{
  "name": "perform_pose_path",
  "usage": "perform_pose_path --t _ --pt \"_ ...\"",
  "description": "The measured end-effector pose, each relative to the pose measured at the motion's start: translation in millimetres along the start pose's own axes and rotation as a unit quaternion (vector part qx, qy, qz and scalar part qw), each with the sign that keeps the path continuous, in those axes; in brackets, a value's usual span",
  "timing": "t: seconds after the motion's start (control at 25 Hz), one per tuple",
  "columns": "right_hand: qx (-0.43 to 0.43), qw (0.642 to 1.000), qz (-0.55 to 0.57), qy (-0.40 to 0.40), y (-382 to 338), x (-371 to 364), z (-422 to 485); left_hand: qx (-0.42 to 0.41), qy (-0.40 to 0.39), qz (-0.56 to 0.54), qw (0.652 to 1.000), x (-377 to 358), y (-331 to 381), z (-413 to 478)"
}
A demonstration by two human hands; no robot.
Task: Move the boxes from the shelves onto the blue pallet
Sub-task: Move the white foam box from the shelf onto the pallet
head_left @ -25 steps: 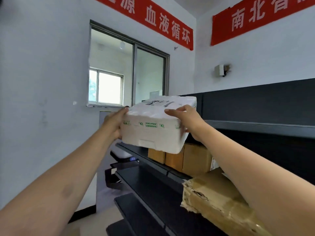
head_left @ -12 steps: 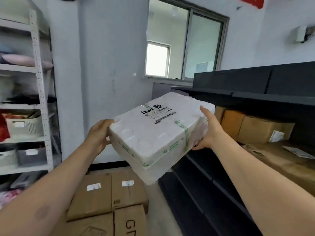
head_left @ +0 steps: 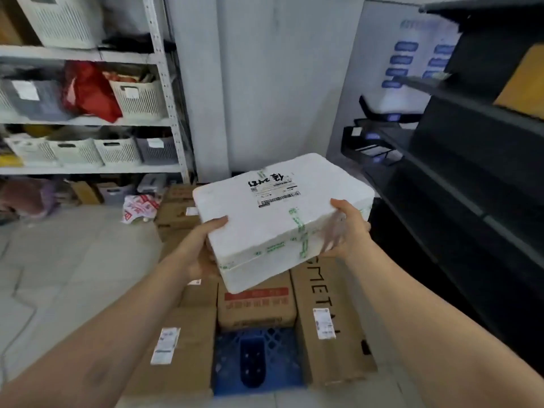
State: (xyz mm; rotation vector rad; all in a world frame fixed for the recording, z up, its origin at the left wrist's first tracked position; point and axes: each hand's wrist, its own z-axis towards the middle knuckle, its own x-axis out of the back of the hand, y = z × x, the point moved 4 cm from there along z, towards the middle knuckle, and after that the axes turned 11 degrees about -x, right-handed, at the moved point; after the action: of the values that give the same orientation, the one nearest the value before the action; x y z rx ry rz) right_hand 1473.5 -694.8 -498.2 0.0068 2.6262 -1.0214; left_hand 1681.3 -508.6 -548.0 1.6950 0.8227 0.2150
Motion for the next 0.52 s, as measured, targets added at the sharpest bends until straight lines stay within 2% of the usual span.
perform_pose_path --t 0.08,0.16,0.32,0.4,0.52 --pt "-0.031 0.999 -0.024 0.014 57.6 5.4 38.4 0.033 0.041 0.003 0.999 50.5 -50.4 -1.5" --pt "-0.051 0.995 -0.071 0.045 104.6 25.3 75.4 0.053 0.047 -0.001 0.998 89.7 -101.5 -2.2" --pt "-0.105 0.965 -0.227 0.076 193.5 75.7 149.6 0.071 0.066 -0.007 0.995 149.2 -214.2 15.8" --pt "-0.114 0.955 -0.259 0.085 244.0 104.0 192.9 0.057 0.1 0.018 0.993 171.7 -279.2 38.7" --pt "-0.084 0.944 -0.3 0.114 302.6 142.5 259.7 0.039 0.136 0.11 0.984 182.9 -362.4 75.4"
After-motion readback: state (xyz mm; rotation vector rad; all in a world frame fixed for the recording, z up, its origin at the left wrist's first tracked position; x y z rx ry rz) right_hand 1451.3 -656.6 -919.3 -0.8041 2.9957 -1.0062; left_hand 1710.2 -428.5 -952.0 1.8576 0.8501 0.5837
